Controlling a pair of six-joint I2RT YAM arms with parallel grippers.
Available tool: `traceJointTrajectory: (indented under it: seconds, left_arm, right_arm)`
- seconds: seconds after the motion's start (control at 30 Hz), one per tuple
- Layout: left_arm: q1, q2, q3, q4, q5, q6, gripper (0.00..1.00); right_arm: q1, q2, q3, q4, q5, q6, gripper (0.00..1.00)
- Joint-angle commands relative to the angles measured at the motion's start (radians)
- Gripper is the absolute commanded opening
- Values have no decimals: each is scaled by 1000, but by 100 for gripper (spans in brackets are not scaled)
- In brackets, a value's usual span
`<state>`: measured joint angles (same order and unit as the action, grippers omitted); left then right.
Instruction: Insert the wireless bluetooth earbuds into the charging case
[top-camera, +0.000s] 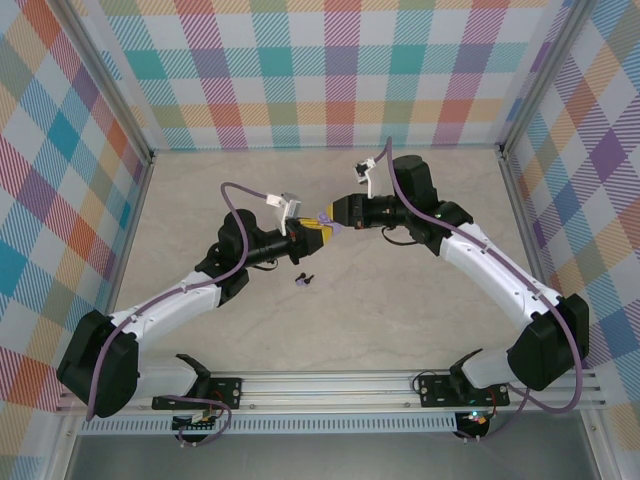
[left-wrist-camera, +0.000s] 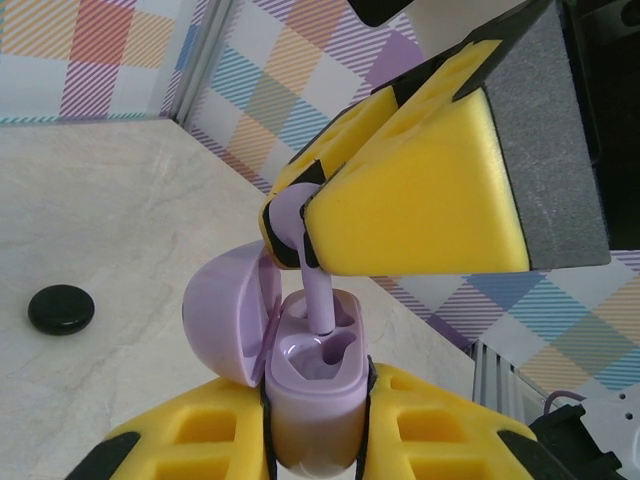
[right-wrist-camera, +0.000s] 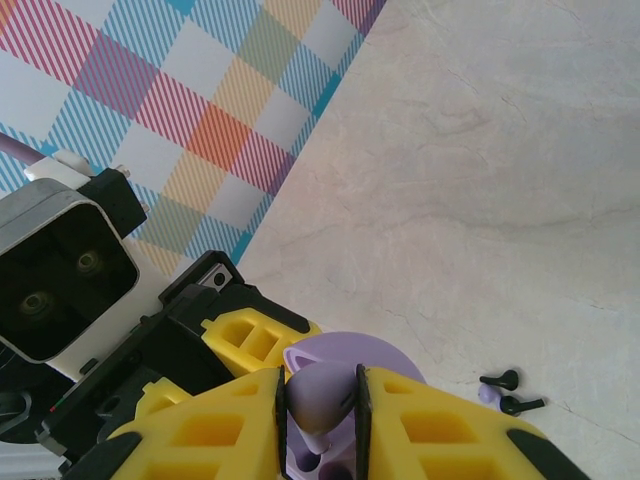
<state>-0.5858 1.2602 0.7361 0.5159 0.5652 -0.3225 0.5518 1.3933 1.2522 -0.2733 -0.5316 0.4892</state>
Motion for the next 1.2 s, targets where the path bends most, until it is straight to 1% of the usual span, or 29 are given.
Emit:
traceJointTrajectory:
  seconds: [0.0, 0.37, 0.73, 0.9, 1.17]
  left_arm:
    - [-11, -34, 14, 24, -14, -4, 12]
    - [-10, -37, 12, 19, -54, -9, 11]
    - [-11, -32, 16, 17, -37, -3, 11]
    - [-11, -33, 17, 7, -36, 2, 11]
    - [-11, -34, 28, -19, -23, 21, 11]
  right_arm:
    - [7, -4, 24, -13, -10, -24, 25]
    - [10, -4, 26, -34, -38, -31, 25]
    - [17, 6, 30, -53, -41, -38, 26]
    - [18, 5, 35, -61, -39, -41, 29]
    - [17, 4, 43, -78, -22, -51, 39]
